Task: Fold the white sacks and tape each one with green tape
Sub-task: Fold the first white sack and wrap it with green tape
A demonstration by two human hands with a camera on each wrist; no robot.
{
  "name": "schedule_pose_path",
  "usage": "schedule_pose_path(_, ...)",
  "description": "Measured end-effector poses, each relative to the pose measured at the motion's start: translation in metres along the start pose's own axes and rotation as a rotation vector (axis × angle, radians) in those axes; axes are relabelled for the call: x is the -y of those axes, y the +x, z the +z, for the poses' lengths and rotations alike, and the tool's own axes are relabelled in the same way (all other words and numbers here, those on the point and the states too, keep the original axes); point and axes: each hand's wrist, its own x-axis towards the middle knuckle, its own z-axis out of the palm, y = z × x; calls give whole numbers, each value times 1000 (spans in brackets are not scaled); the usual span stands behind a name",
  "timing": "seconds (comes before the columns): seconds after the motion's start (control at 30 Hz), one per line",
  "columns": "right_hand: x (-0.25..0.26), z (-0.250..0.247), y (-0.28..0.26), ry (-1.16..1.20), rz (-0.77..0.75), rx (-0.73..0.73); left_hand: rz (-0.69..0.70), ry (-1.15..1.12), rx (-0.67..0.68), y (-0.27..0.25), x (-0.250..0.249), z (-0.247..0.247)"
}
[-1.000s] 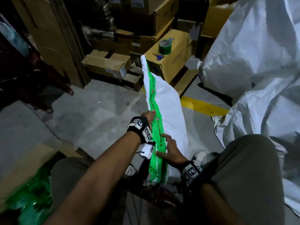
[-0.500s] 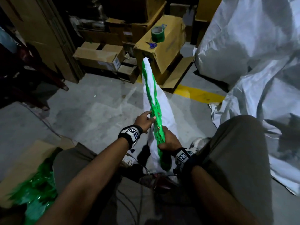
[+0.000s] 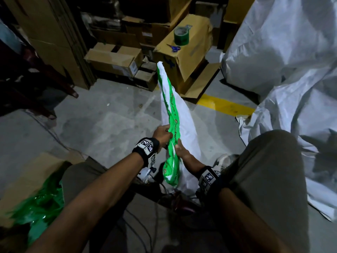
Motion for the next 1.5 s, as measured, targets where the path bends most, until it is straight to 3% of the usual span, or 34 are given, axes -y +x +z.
schedule_pose_path(0.13, 18, 3, 7, -208, -72, -170, 11, -93, 9, -3, -2, 16)
schedule_pose_path(0.23, 7, 21, -8, -426, -301, -240, -17, -120, -16, 3, -8, 14)
schedule_pose_path(0.3, 4, 19, -12, -469, -377, -210, -23, -139, -24, 3, -10, 12)
schedule_pose_path(0.43, 21, 2, 3, -299, -319, -200, -34, -247, 11, -11, -12, 15)
schedule_pose_path(0.5, 1, 6, 6, -392, -480, -13, -48, -274, -15, -11, -5, 10)
schedule_pose_path(0.53, -4, 7, 3, -383, -491, 27, -54, -296, -39, -12, -1, 7)
schedule_pose_path(0.57, -2, 10, 0, -331, -399, 71, -69, -312, -60, -12, 3, 5)
schedule_pose_path(0.63, 22, 0, 3, -517, -351, -25, -102, -368, -45, -17, 12, 5)
schedule_pose_path(0.77, 41, -21, 24, -462, -158, -12, -119, -434, 63, -24, 19, 10)
schedule_pose_path(0.97, 56, -38, 29, -733, -103, -259, -180, -312, 203, -22, -7, -4)
schedule_pose_path(1.17, 62, -47, 34, -631, -42, -175, -282, -104, 362, -18, -32, -6)
schedule_pose_path(1.33, 66, -45, 28, -641, -67, -154, -306, 117, 253, 11, -45, -5)
schedule_pose_path(1.43, 65, -42, 24, -712, -56, -143, -203, 315, -116, 42, -37, -3)
schedule_pose_path(1.5, 63, -37, 21, -725, -63, -127, -151, 347, -229, 69, -29, -8)
